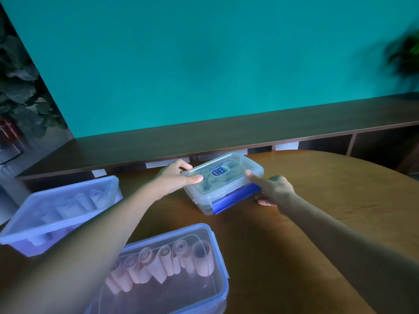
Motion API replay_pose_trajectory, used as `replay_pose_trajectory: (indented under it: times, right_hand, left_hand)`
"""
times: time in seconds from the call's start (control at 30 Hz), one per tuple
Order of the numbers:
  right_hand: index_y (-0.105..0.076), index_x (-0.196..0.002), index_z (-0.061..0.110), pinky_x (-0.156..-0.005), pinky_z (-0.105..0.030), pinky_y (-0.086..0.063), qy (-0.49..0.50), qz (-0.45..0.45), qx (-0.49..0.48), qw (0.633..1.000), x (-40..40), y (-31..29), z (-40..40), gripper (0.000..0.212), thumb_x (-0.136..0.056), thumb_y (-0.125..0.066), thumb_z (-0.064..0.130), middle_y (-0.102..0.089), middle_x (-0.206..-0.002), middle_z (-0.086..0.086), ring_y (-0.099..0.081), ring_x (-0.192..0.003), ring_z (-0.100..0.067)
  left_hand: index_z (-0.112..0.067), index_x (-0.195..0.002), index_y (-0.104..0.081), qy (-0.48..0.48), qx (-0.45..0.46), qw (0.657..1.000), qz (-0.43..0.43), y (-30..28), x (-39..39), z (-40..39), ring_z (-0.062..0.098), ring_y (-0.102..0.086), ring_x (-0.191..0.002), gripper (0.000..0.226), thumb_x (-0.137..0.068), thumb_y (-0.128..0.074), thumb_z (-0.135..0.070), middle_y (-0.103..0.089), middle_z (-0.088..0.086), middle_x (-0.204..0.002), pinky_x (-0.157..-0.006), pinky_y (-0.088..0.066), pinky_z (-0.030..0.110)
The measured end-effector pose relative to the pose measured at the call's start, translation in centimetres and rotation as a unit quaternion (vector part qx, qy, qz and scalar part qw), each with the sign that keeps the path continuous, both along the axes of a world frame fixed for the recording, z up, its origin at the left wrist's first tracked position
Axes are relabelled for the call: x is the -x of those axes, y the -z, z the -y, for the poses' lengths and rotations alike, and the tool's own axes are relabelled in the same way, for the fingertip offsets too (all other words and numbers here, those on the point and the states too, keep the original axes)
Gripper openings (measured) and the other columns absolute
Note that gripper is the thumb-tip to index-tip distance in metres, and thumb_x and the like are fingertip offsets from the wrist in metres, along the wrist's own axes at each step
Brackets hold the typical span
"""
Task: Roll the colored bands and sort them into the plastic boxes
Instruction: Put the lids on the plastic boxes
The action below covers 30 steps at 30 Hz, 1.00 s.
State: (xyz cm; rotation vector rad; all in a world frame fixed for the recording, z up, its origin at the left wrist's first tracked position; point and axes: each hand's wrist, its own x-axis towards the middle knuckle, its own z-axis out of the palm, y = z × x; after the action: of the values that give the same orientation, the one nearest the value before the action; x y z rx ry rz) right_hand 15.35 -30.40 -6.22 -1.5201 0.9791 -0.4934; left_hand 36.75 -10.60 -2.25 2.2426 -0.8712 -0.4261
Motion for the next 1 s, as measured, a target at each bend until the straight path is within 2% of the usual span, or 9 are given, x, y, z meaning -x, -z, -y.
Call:
replay_pose_trajectory:
  times: [0.1,0.2,0.3,0.47,0.6,0.7,0.83,0.93,1.0]
  right_hand:
    - [-0.07,-0.103,-0.002,-0.07,-0.037,-0.063,-0.006,0.046,-0.055,0.997,-0.9,-0.1,-0.2,0.075,-0.069,-0.082,0.063,-0.075,-0.09,-0.018,-0.075,-0.079,-0.027]
    - [-0.069,-0.11,0.001,-0.068,-0.035,-0.061,-0.057,0.071,-0.111,0.99,-1.2,-0.3,-1.3,0.069,-0.073,-0.082,0.057,-0.075,-0.102,-0.017,-0.075,-0.088,-0.028]
    - [-0.069,-0.106,0.002,-0.065,-0.034,-0.06,-0.077,0.066,-0.11,0.989,-0.9,-0.8,-2.2,0.06,-0.073,-0.085,0.05,-0.078,-0.095,-0.012,-0.075,-0.085,-0.026]
    - [-0.071,-0.1,-0.004,-0.079,-0.041,-0.061,-0.042,0.05,-0.074,0.995,-0.5,-1.5,-2.0,0.063,-0.065,-0.093,0.043,-0.077,-0.089,-0.017,-0.075,-0.082,-0.031]
    - [-0.076,-0.086,0.004,-0.079,-0.052,-0.062,-0.032,0.04,0.023,0.998,-0.4,-1.8,-2.0,0.035,-0.069,-0.092,0.032,-0.078,-0.08,-0.009,-0.075,-0.079,-0.031]
    - [-0.076,-0.08,0.01,-0.075,-0.047,-0.062,-0.031,0.013,0.077,0.996,-0.7,-2.2,-2.3,0.023,-0.075,-0.086,0.029,-0.077,-0.08,-0.008,-0.074,-0.075,-0.029]
    - [-0.073,-0.081,0.01,-0.053,-0.027,-0.049,-0.033,-0.016,0.112,0.993,-1.0,-2.4,-2.6,0.02,-0.083,-0.079,0.029,-0.07,-0.073,-0.004,-0.059,-0.058,-0.018]
    - [-0.067,-0.075,0.005,-0.046,-0.021,-0.037,-0.022,-0.038,0.148,0.988,-1.0,-2.4,-2.7,0.029,-0.088,-0.074,0.029,-0.059,-0.063,-0.002,-0.049,-0.052,-0.015]
    - [-0.059,-0.068,0.006,-0.044,-0.021,-0.032,-0.017,-0.054,0.17,0.984,-1.1,-2.4,-2.8,0.033,-0.089,-0.071,0.03,-0.051,-0.058,-0.002,-0.042,-0.05,-0.016]
  left_hand:
    - [-0.023,-0.1,-0.054,-0.035,-0.031,0.999,0.024,-0.3,1.8,-0.6,0.017,-0.067,-0.089,0.076,-0.054,-0.08,-0.077,-0.067,-0.002,-0.099,-0.079,-0.06,0.042]
    - [-0.014,-0.098,-0.052,-0.063,-0.072,0.994,0.059,-0.6,4.0,-0.6,0.015,-0.061,-0.069,0.09,-0.05,-0.074,-0.087,-0.062,0.0,-0.083,-0.056,-0.047,0.031]
    - [-0.014,-0.114,-0.044,-0.071,-0.098,0.992,0.047,-1.0,6.0,-0.3,0.012,-0.063,-0.065,0.094,-0.058,-0.072,-0.084,-0.064,-0.003,-0.092,-0.051,-0.046,0.026]
    - [-0.018,-0.1,-0.063,-0.004,-0.104,0.994,-0.039,-0.1,7.5,0.1,0.012,-0.06,-0.055,0.074,-0.07,-0.061,-0.085,-0.067,0.0,-0.071,-0.058,-0.054,0.023]
    - [-0.013,-0.088,-0.06,-0.073,-0.087,0.993,0.034,0.6,7.2,0.8,0.016,-0.061,-0.057,0.074,-0.077,-0.052,-0.085,-0.063,0.003,-0.072,-0.06,-0.05,0.027]
    - [-0.011,-0.085,-0.055,-0.105,-0.027,0.994,-0.004,0.9,6.0,1.3,0.016,-0.06,-0.07,0.068,-0.073,-0.07,-0.075,-0.061,0.001,-0.082,-0.065,-0.049,0.029]
    - [-0.006,-0.123,-0.046,-0.108,-0.007,0.99,-0.092,0.7,5.5,1.5,0.022,-0.061,-0.107,0.095,-0.064,-0.079,-0.073,-0.059,0.002,-0.124,-0.081,-0.052,0.034]
    - [-0.006,-0.11,-0.044,-0.104,0.052,0.977,-0.181,0.6,5.7,1.8,0.024,-0.065,-0.102,0.074,-0.071,-0.086,-0.053,-0.062,0.005,-0.113,-0.091,-0.058,0.046]
    - [-0.01,-0.099,-0.048,-0.111,0.06,0.976,-0.179,0.7,5.9,1.9,0.025,-0.067,-0.098,0.061,-0.073,-0.087,-0.049,-0.064,0.007,-0.108,-0.089,-0.059,0.046]
